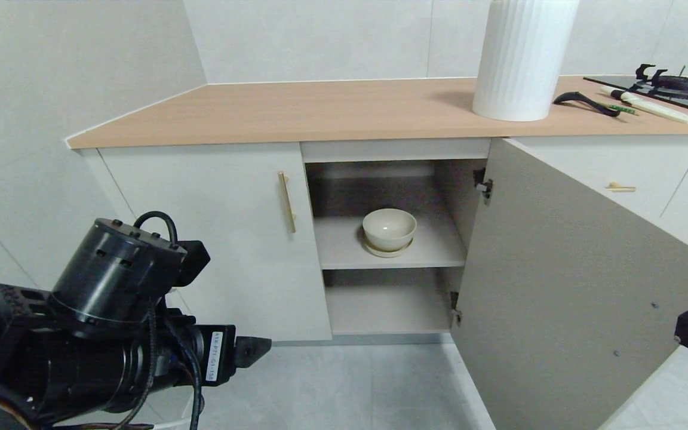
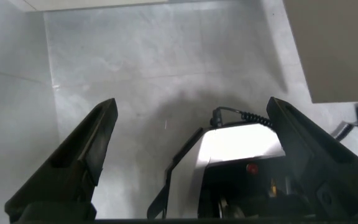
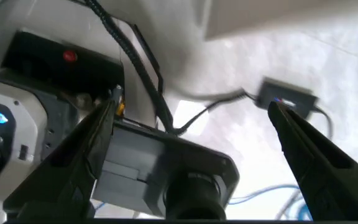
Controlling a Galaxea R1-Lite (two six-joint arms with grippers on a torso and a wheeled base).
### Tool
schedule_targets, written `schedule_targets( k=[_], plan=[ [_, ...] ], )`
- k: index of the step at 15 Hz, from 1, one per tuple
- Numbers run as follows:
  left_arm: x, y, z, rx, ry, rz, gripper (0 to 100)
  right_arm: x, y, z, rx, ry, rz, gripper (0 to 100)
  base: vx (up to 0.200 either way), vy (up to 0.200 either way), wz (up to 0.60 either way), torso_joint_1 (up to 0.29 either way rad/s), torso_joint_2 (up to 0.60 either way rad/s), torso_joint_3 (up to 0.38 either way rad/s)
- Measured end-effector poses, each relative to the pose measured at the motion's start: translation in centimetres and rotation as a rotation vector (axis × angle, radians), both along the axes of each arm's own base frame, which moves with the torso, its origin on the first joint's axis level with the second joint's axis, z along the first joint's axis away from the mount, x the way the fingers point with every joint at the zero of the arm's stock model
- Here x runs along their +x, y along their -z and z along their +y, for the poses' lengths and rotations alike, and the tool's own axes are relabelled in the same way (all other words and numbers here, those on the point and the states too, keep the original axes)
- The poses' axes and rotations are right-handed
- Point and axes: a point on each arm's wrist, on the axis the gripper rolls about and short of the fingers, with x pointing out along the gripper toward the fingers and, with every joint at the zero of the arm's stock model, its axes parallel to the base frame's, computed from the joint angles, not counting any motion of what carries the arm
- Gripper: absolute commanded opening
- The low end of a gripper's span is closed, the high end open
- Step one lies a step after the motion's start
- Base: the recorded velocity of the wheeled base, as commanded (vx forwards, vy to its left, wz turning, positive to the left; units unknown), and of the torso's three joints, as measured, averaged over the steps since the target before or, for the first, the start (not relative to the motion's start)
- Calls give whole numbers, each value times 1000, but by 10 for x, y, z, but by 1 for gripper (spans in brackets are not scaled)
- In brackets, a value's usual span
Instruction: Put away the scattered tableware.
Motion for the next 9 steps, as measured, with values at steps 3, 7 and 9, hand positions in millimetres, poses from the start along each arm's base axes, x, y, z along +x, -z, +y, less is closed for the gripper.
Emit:
schedule_targets(
  k=[3, 7, 9],
  plan=[
    [0, 0, 0, 1, 0, 2, 100, -4, -7, -6, -29, 30, 7, 100, 0, 0, 0, 0, 0, 0],
    [-1, 0, 0, 0, 1, 1, 100, 5, -14, -20, -79, 197, -49, 100, 0, 0, 0, 0, 0, 0],
    [-1, 0, 0, 0, 1, 0, 100, 9, -17, -27, -90, 261, -58, 100, 0, 0, 0, 0, 0, 0]
  ],
)
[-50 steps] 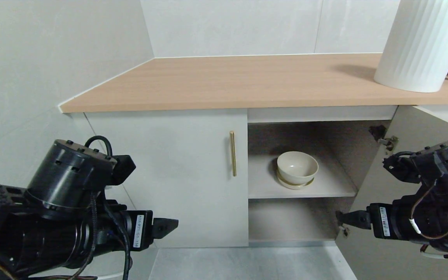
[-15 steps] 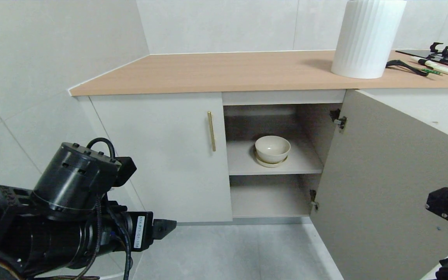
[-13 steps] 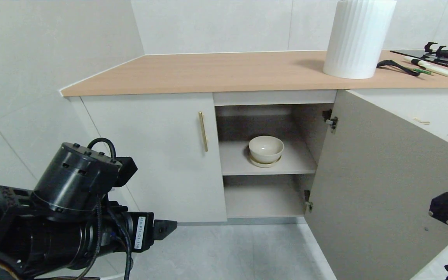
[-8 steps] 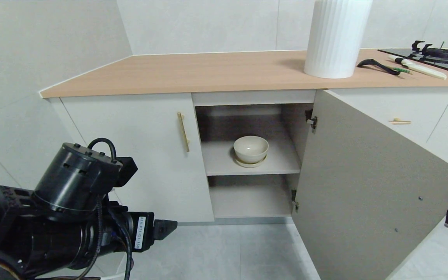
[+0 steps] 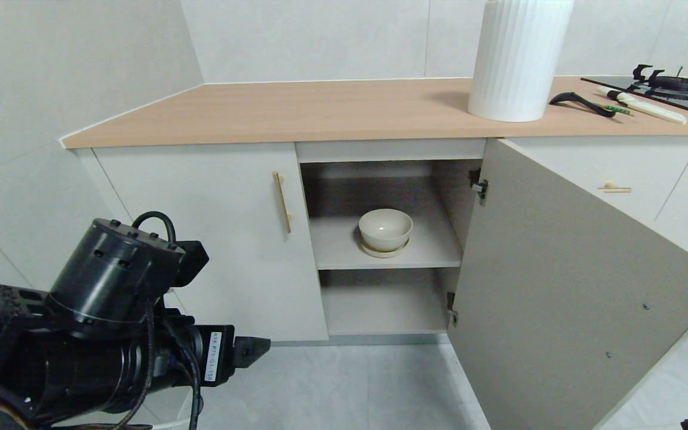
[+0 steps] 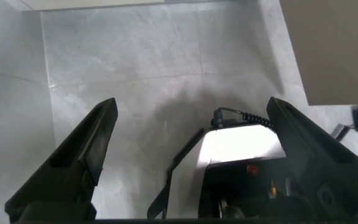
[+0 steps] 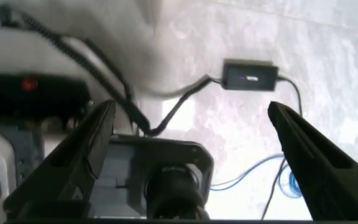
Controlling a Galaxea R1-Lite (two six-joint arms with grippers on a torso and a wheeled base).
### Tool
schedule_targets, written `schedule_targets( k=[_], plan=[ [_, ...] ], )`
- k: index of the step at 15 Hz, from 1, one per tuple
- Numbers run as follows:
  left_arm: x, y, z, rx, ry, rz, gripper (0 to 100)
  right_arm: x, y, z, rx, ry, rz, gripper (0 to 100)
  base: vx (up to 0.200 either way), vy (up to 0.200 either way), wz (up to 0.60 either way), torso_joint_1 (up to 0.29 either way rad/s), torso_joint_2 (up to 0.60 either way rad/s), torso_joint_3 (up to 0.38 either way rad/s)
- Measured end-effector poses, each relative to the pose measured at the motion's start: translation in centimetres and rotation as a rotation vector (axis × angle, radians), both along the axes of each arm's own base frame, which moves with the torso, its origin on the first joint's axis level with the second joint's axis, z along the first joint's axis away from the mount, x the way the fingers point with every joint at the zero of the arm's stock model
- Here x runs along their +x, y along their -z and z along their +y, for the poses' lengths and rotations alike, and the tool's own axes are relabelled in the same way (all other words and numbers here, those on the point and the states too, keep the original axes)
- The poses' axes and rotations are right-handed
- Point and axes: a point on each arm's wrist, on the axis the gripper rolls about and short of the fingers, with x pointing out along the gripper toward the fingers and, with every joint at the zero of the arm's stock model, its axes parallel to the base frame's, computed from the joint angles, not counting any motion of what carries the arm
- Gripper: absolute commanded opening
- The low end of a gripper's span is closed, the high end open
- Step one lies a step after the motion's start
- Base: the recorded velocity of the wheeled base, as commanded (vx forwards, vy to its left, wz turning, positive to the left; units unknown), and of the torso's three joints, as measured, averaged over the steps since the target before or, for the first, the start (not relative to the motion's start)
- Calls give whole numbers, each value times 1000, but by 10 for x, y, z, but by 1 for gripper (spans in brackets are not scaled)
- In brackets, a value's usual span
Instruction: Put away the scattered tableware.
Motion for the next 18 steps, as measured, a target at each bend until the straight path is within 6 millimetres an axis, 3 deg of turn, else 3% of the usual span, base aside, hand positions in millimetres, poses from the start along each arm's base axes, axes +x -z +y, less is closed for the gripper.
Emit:
schedule_targets(
  k=[8, 13, 18],
  plan=[
    [0, 0, 0, -1, 0, -1, 100, 28, -6, -37, -92, 255, -111, 100, 0, 0, 0, 0, 0, 0],
    [0, -1, 0, -2, -2, -3, 100, 37, -8, -43, -58, 277, -156, 100, 0, 0, 0, 0, 0, 0],
    [0, -1, 0, -2, 0, -4, 100, 67, 0, -56, -43, 360, -212, 100, 0, 0, 0, 0, 0, 0]
  ],
)
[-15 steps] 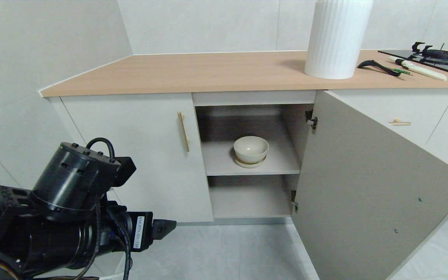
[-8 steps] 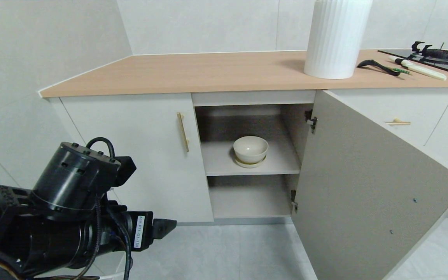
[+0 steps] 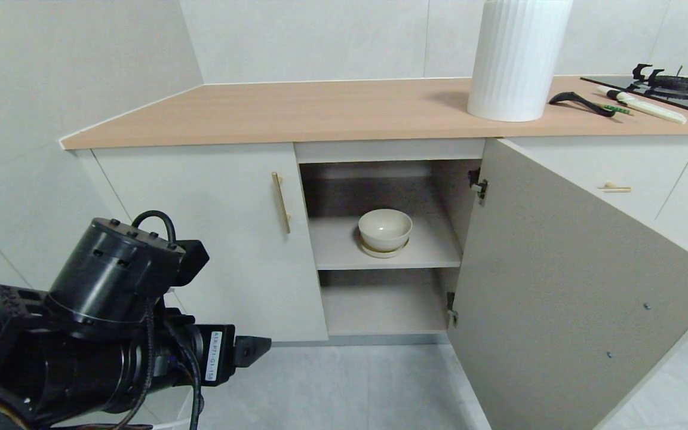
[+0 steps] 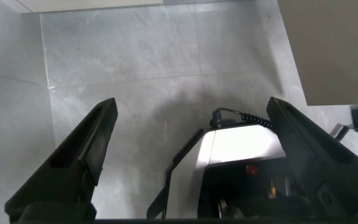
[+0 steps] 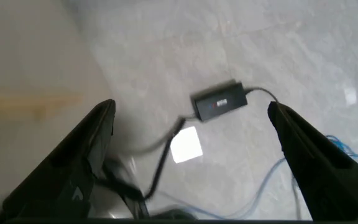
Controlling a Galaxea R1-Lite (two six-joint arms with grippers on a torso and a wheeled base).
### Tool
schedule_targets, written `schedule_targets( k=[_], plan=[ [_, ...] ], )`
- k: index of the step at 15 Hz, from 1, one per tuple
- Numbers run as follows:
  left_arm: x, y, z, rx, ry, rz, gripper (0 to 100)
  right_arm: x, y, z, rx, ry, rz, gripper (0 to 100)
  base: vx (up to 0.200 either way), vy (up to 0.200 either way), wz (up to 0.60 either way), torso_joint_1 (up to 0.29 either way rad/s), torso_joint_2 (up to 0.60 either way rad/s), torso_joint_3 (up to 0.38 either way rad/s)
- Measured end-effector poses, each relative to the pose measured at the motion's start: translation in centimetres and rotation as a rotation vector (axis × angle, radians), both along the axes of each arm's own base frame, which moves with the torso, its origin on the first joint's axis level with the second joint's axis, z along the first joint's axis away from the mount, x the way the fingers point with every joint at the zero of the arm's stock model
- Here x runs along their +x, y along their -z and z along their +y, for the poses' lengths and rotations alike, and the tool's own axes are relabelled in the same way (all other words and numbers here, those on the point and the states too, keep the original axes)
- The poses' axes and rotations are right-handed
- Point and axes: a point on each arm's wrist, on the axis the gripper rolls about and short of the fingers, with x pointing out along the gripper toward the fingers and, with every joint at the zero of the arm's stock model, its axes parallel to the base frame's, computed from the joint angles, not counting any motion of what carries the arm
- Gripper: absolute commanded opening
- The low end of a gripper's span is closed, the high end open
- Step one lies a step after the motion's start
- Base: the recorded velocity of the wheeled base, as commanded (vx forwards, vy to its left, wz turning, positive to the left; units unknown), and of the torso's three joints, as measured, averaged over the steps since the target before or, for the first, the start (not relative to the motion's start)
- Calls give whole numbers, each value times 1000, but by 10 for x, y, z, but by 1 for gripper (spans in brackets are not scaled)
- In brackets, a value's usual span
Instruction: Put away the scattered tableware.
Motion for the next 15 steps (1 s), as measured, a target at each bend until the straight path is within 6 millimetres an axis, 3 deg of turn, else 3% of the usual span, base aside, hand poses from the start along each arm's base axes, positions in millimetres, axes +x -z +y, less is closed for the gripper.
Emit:
schedule_targets(
  k=[8, 15],
  plan=[
    [-1, 0, -1, 1, 4, 0, 100, 33, 23, -6, 168, -14, 30, 100, 0, 0, 0, 0, 0, 0],
    [-2, -2, 0, -4, 7, -6, 100, 38, 29, 22, 263, -85, 46, 100, 0, 0, 0, 0, 0, 0]
  ],
)
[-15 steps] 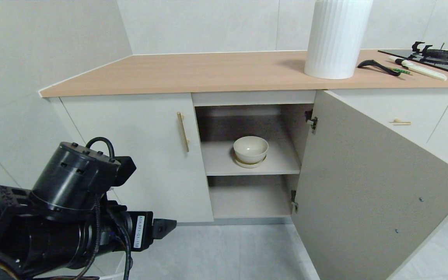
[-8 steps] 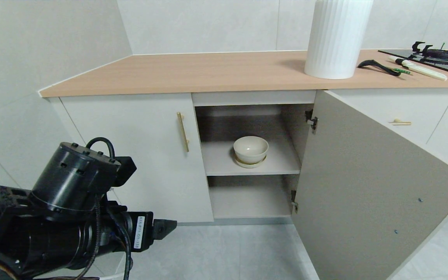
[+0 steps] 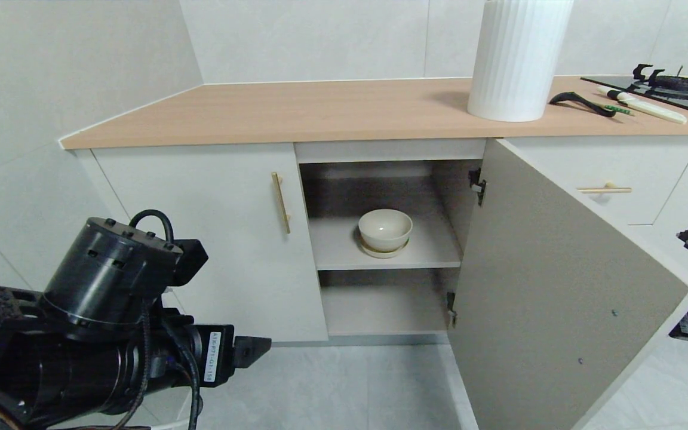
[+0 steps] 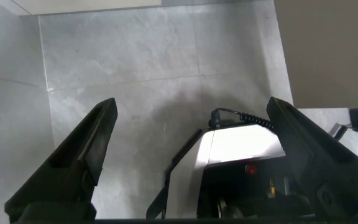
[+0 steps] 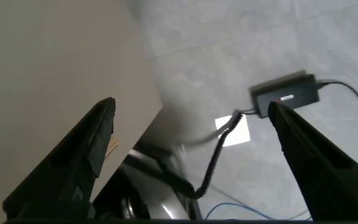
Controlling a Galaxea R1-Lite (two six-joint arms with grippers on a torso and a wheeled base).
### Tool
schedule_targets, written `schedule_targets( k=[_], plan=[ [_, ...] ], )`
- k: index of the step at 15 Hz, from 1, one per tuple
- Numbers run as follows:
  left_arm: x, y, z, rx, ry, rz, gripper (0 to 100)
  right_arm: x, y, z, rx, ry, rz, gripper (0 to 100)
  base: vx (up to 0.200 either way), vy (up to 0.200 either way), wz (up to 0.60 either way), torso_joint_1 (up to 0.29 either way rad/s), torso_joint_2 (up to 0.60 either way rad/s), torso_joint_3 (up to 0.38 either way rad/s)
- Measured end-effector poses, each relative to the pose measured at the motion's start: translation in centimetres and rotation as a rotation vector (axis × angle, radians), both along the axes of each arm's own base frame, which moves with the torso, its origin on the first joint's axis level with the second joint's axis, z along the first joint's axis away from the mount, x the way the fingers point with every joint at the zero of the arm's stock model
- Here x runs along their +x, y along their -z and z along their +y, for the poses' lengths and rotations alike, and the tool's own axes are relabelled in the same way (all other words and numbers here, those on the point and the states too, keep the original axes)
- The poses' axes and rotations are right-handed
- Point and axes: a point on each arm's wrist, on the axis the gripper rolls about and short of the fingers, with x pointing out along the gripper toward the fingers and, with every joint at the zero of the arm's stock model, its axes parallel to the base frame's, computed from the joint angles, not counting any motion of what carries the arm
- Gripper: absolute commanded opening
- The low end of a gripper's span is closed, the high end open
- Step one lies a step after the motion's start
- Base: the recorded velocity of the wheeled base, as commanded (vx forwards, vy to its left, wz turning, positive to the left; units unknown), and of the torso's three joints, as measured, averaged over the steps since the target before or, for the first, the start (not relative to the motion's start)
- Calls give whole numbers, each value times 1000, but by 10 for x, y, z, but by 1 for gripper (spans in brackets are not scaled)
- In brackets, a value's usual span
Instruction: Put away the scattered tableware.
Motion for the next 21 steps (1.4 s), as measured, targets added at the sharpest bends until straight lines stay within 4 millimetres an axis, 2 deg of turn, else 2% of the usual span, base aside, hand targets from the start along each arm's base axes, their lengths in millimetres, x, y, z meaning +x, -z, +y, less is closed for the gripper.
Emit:
schedule_targets(
  k=[5, 8, 13, 21],
  plan=[
    [-1, 0, 0, -1, 2, -2, 100, 7, 6, 19, 48, -31, -45, 100, 0, 0, 0, 0, 0, 0],
    [-1, -1, 0, -2, 1, -4, 100, 12, 13, 26, 58, -52, -89, 100, -200, 0, 0, 7, 4, 1],
    [-1, -1, 0, -1, 1, -4, 100, 13, 16, 39, 115, -58, -112, 100, 0, 0, 0, 0, 0, 0],
    [-2, -2, 0, -3, 4, -9, 100, 25, 30, 84, 253, -140, -158, 100, 0, 0, 0, 0, 0, 0]
  ],
)
